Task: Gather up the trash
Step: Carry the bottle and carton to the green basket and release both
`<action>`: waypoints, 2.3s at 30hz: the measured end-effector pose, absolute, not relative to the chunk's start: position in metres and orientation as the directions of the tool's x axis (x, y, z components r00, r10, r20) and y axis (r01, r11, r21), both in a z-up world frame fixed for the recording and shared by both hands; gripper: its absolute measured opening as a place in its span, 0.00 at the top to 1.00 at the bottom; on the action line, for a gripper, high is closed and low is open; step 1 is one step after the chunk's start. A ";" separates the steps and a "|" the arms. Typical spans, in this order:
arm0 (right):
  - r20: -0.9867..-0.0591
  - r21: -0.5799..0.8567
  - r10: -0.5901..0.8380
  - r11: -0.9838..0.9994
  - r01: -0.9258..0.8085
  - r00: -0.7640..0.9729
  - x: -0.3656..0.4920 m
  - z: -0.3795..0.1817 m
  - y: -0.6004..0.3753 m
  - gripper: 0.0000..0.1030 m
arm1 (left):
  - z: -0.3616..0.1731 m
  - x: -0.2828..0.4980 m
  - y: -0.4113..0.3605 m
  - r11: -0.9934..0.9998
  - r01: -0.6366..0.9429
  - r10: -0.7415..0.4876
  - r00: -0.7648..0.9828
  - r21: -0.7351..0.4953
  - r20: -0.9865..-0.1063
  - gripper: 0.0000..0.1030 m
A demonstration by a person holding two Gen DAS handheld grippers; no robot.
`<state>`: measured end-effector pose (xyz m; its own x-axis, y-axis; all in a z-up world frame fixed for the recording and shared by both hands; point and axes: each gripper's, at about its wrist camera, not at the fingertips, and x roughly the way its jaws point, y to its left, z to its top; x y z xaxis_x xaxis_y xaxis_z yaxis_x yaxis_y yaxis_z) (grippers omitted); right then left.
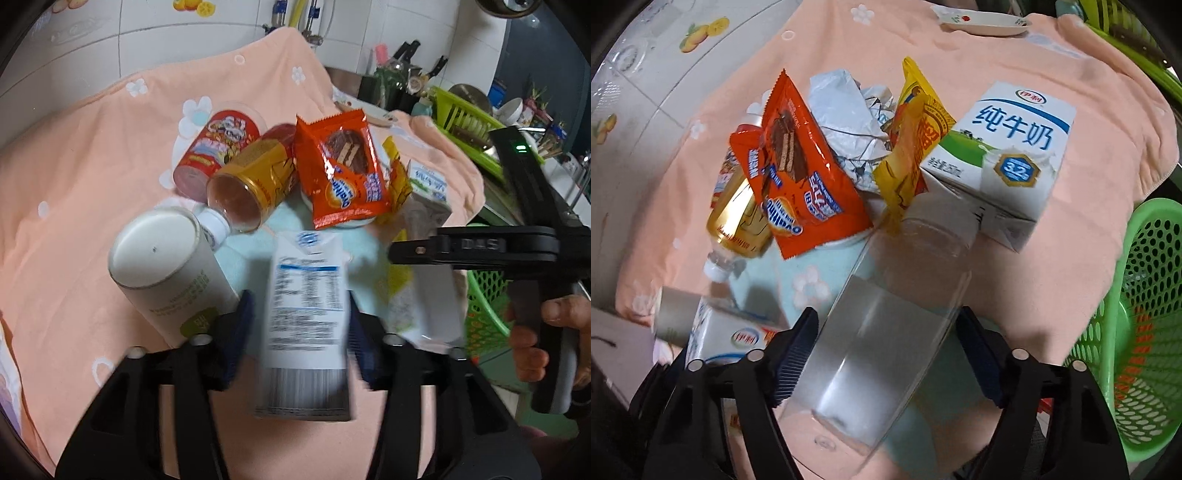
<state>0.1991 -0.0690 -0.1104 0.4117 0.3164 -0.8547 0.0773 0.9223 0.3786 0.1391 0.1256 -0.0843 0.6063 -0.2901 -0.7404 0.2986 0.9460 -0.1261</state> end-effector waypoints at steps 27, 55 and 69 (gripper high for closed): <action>-0.703 0.484 0.455 0.869 -0.101 0.546 0.124 -0.082 -0.164 0.38 | -0.066 0.126 0.052 0.900 0.374 -0.411 0.563 -0.222 -0.717 0.64; -0.845 0.270 0.135 0.943 0.196 0.517 0.094 -0.170 -0.327 0.38 | -0.068 0.121 -0.145 0.761 0.607 -0.553 0.425 -0.228 -0.717 0.63; -0.792 0.224 0.056 0.953 0.204 0.608 0.052 -0.136 -0.347 0.30 | -0.089 0.124 -0.191 0.736 0.645 -0.534 0.364 -0.207 -0.763 0.63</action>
<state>0.0520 -0.3469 -0.1358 0.6084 0.0558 -0.7916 0.2040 0.9530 0.2240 0.1245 -0.1911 -0.0894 0.3641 -0.5340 -0.7631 0.6450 0.7356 -0.2070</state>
